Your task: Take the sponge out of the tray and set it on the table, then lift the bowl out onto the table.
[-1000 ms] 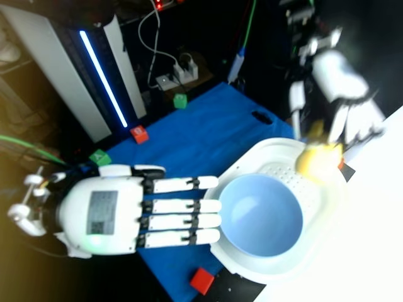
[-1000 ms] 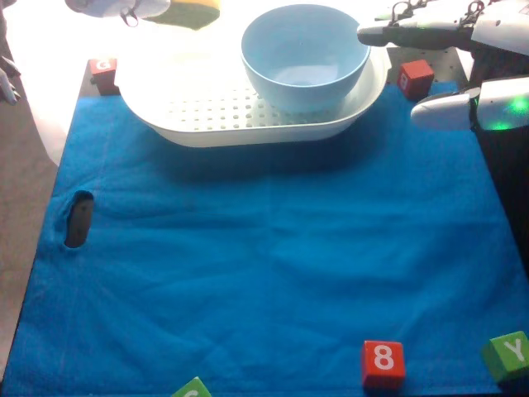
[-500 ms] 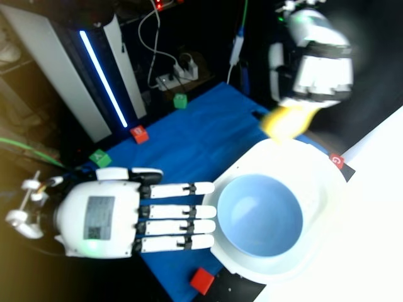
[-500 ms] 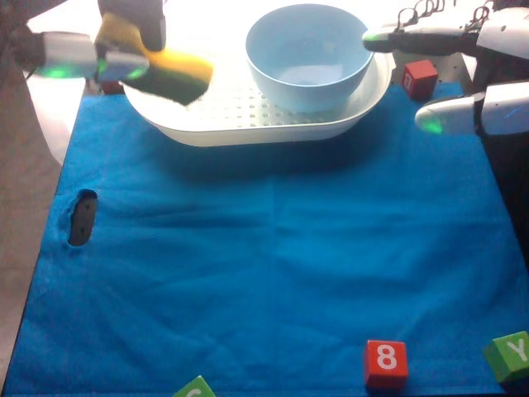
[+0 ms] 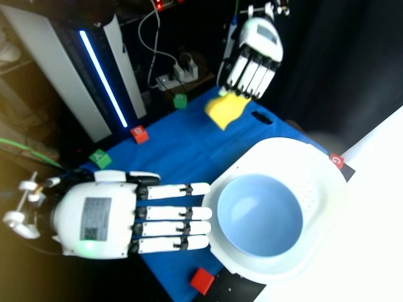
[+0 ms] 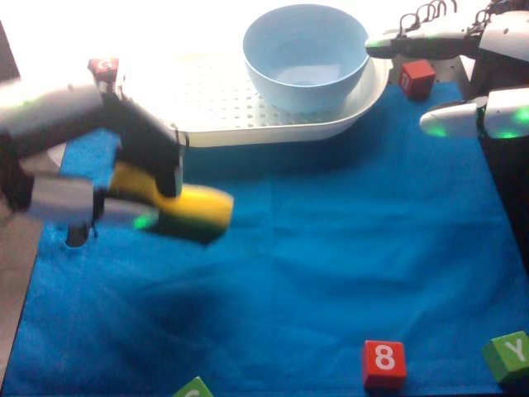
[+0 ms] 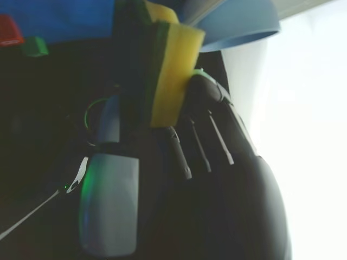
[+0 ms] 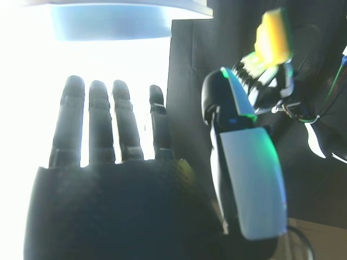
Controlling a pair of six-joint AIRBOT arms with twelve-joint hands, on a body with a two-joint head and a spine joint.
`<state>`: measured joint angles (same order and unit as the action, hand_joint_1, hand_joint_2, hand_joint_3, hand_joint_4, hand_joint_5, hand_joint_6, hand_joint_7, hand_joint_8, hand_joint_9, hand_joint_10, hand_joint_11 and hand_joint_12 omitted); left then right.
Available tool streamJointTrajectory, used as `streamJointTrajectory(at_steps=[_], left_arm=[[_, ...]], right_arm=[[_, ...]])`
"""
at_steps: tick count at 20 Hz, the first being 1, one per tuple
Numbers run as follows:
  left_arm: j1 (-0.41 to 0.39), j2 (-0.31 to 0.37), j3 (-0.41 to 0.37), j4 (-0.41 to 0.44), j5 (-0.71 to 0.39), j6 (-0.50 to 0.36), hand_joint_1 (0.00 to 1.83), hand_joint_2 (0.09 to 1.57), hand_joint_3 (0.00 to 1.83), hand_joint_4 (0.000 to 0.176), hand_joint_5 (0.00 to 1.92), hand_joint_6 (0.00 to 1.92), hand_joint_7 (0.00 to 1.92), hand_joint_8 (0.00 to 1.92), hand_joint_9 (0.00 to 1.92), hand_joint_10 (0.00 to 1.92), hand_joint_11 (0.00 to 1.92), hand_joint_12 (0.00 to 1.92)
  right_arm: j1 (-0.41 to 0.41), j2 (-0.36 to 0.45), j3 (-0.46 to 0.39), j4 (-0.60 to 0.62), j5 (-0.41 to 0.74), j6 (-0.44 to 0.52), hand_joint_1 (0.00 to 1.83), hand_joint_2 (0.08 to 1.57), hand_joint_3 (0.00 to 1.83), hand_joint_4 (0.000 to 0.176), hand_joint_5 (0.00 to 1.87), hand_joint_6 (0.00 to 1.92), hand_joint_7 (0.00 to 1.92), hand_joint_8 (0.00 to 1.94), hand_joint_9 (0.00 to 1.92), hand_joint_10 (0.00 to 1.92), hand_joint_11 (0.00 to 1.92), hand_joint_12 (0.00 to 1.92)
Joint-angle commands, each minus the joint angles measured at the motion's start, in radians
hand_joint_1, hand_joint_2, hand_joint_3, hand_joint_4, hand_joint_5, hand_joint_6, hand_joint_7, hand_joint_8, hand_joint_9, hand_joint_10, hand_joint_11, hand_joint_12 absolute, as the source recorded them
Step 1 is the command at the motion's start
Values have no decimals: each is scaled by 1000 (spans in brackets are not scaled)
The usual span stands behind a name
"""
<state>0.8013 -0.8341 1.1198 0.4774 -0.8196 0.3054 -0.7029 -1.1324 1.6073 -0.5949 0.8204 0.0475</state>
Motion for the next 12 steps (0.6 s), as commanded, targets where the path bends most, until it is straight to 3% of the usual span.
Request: streamJointTrajectory(at_steps=[1, 2, 5, 6, 7, 9, 10, 11, 12], left_arm=[[3, -13, -2, -35, -88, -18, 1213, 1199, 0, 0, 851, 1003, 801, 1459, 848, 1225, 857, 1521], [20, -23, 1, -35, -73, -26, 1228, 1196, 0, 0, 894, 923, 775, 1513, 846, 1291, 855, 1609], [45, -47, 9, -35, -25, -26, 1235, 1182, 0, 0, 921, 839, 804, 1491, 729, 1312, 761, 1629], [52, -53, 11, -39, -21, -26, 1082, 1002, 0, 0, 768, 406, 665, 793, 543, 1213, 484, 1588], [58, -58, 14, -44, -21, -26, 1027, 968, 0, 0, 760, 140, 671, 645, 488, 1223, 397, 1601], [58, -59, 16, -46, -21, -26, 922, 934, 0, 0, 652, 6, 615, 451, 375, 1168, 175, 1655], [58, -58, 17, -46, -23, -26, 858, 910, 0, 88, 409, 0, 483, 232, 310, 870, 102, 1603], [58, -56, 18, -47, -26, -26, 807, 882, 0, 131, 241, 0, 411, 78, 320, 551, 77, 1494], [58, -54, 19, -48, -28, -26, 775, 855, 0, 154, 140, 0, 331, 16, 352, 275, 42, 1390]], right_arm=[[4, -4, -2, 62, 92, 5, 569, 1244, 0, 152, 200, 0, 145, 0, 127, 2, 106, 65], [4, -3, -2, 62, 92, 5, 527, 1242, 0, 167, 200, 0, 148, 1, 145, 8, 134, 81], [2, 0, -2, 62, 92, 9, 531, 1244, 0, 160, 206, 2, 155, 3, 154, 7, 150, 97], [2, 0, -2, 62, 92, 9, 648, 1239, 0, 135, 236, 9, 166, 4, 137, 1, 105, 89], [2, 0, -2, 62, 92, 10, 694, 1236, 0, 121, 249, 10, 171, 4, 133, 0, 98, 93], [-1, 1, -2, 62, 92, 12, 652, 1237, 0, 137, 247, 4, 167, 1, 111, 0, 25, 71], [-2, 2, -2, 62, 92, 12, 679, 1229, 0, 144, 246, 2, 158, 1, 102, 1, 27, 76], [-2, 3, -2, 62, 92, 12, 690, 1221, 0, 151, 237, 0, 149, 0, 96, 0, 35, 84], [-2, 3, -2, 62, 92, 12, 709, 1207, 0, 148, 235, 0, 149, 0, 92, 0, 23, 83]])
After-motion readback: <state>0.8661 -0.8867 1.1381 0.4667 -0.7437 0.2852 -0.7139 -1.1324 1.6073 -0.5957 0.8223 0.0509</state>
